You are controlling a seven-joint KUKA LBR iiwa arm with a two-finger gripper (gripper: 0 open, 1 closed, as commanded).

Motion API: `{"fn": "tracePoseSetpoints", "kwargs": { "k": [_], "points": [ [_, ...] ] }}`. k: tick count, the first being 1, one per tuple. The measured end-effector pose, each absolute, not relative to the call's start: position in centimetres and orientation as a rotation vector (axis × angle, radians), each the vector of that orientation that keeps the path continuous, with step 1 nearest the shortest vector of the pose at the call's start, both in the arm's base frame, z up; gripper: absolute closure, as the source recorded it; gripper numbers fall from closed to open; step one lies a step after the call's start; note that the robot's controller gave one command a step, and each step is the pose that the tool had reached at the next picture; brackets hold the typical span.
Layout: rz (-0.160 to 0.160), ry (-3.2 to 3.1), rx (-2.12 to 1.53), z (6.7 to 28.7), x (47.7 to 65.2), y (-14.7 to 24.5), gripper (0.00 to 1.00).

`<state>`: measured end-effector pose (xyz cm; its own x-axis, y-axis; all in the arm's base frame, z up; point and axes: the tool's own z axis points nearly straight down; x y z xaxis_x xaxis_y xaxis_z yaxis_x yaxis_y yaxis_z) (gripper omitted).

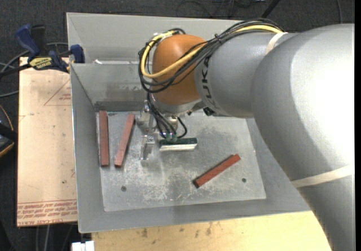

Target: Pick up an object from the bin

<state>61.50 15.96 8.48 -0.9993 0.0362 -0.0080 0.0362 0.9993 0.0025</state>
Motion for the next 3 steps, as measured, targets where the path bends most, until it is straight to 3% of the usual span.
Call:
{"fn": "tracePoseSetpoints", "kwargs": {
  "k": [1, 2, 3],
  "points": [
    [0.002, 3.128, 0.237, 8.1, 60.8, 17.5, 0.0],
    [0.002, 3.122, -0.261, 7.8, 62.4, 18.1, 0.0],
    [0.002, 3.092, -0.487, 7.8, 62.3, 19.9, 0.0]
  ]
}}
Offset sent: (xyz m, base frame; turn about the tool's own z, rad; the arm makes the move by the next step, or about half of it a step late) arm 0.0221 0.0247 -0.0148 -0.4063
